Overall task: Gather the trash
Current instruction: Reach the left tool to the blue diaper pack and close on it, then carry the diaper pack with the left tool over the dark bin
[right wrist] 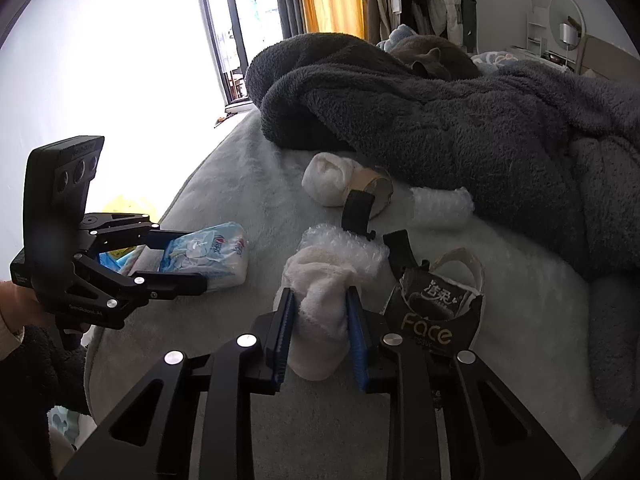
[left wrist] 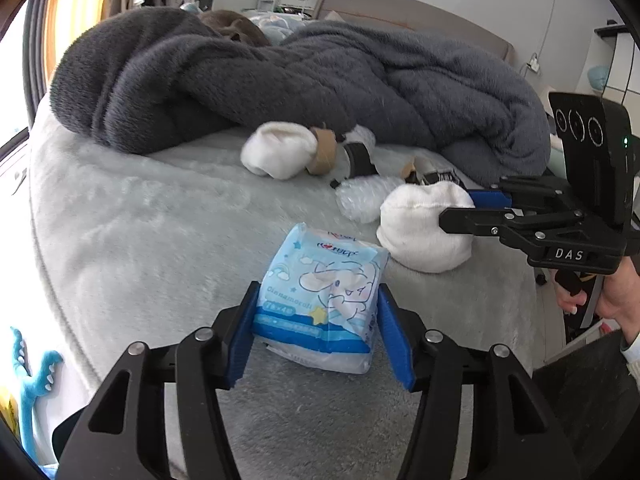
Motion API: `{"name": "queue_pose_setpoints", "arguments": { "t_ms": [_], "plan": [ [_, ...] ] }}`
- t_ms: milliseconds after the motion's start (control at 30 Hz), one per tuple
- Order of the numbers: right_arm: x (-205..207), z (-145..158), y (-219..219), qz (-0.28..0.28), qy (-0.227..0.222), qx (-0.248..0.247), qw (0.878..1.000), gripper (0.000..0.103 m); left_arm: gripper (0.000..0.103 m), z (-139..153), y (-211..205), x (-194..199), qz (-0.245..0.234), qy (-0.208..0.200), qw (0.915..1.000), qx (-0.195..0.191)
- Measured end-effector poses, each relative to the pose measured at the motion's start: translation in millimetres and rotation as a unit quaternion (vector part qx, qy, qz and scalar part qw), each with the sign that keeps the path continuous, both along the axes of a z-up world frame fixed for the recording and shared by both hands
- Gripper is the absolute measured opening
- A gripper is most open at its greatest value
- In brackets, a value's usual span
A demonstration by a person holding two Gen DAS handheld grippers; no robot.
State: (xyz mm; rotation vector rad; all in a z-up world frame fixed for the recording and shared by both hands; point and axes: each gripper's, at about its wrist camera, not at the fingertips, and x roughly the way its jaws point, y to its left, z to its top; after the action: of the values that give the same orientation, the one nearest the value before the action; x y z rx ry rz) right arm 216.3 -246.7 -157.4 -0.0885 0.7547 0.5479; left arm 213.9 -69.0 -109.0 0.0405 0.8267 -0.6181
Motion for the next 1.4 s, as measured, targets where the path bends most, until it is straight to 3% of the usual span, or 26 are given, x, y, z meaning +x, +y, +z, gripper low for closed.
{"name": "queue_pose_setpoints", "arguments": {
  "t_ms": [400, 767, 1100, 1400],
  "plan": [
    [10.4, 26.0, 46.7, 0.012, -0.024, 0.031, 0.999, 0.023, 0.059, 14.1, 58.2, -3.1, 0.094, -0.014, 0.9954, 0.011],
    [21.9, 38.2, 133.6, 0.028, -0.029, 0.035, 0.999, 0.023, 0.059, 11.4, 137.5, -16.0, 0.204, -0.004, 0.9788, 0.023],
    [18.7, 34.8, 212.0, 0.059, -0.019, 0.034, 0.998, 0.023, 0.059, -11.6, 213.0, -28.9, 0.273, 0.037, 0.9600, 0.051],
    [17.1, 21.8, 268.8, 0.093, -0.001, 0.026, 0.995, 0.023, 0.059, -42.7, 247.5, -39.4, 0.283, 0.107, 0.9498, 0.078]
  ]
}}
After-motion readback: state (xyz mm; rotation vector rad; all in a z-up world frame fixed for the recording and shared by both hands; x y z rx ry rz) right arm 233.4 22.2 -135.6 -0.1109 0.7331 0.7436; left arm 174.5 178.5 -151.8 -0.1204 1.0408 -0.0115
